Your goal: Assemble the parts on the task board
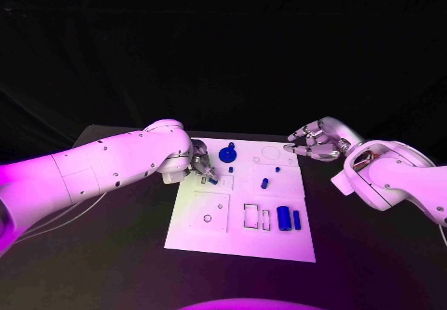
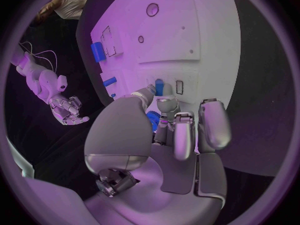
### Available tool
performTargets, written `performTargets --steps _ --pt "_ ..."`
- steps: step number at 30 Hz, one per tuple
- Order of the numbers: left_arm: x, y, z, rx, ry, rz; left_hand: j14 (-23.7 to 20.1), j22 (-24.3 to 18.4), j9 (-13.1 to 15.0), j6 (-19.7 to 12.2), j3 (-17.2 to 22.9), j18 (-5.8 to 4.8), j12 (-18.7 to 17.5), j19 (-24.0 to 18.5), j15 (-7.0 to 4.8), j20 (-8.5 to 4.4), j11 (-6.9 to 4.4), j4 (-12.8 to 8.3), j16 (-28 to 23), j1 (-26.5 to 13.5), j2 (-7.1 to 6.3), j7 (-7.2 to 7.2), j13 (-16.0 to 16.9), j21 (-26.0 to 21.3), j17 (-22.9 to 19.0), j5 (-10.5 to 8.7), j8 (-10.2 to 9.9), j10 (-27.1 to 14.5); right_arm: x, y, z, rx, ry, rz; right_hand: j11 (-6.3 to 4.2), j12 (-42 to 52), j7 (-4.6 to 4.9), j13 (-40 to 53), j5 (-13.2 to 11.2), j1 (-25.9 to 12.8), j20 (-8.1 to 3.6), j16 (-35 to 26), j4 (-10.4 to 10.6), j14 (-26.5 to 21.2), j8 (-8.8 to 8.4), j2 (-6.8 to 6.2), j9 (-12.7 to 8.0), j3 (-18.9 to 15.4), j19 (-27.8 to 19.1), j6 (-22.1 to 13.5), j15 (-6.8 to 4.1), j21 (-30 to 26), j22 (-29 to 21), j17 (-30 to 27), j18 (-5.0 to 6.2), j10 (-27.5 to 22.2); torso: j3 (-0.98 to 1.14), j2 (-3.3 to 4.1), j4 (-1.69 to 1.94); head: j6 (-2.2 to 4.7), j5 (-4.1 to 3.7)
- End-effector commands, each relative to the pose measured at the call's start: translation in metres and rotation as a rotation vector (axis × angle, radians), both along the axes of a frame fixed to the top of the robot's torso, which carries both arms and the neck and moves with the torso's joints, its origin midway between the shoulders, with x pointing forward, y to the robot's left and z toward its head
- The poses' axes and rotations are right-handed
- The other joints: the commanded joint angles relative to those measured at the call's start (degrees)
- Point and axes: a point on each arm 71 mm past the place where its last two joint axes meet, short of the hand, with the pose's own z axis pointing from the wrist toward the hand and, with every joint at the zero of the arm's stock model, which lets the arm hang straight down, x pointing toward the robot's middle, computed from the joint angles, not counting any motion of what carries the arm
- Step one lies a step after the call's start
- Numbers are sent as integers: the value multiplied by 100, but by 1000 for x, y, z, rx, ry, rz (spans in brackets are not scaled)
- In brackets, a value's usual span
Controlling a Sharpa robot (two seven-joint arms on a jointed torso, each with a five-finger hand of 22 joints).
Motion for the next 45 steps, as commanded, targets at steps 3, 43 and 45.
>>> performTargets --steps 3,43,45 --pt "-1 -3 -1 3 11 -18 566 8 7 84 64 -98 -16 -13 -37 -8 -18 -19 23 23 16 -57 -4 26 1389 21 37 -16 -1 1 -1 -8 4 14 -34 -7 7 -5 27 1 -40 -20 3 358 37 50 -9 -40 1 37 -57 -29 924 557 44 -2 5 2 2 -6 -1" --pt "0 -8 -3 29 27 -31 571 149 200 336 526 -120 373 36 -102 -8 -106 -18 32 -692 47 -164 395 108 1403 21 209 336 0 2 -2 -9 8 16 -36 -9 6 -11 69 1 -42 -28 11 356 42 55 -13 -54 -6 37 -59 -45 917 547 48 -3 -3 1 7 -59 4" --pt "0 -8 -3 27 25 -30 571 159 207 344 538 -122 394 40 -106 -9 -111 -28 32 -705 45 -169 417 114 1403 21 218 351 0 2 -2 -9 8 16 -36 -9 6 -11 69 1 -42 -28 11 356 42 55 -13 -54 -6 37 -59 -45 917 547 48 -3 -3 2 8 -57 5"
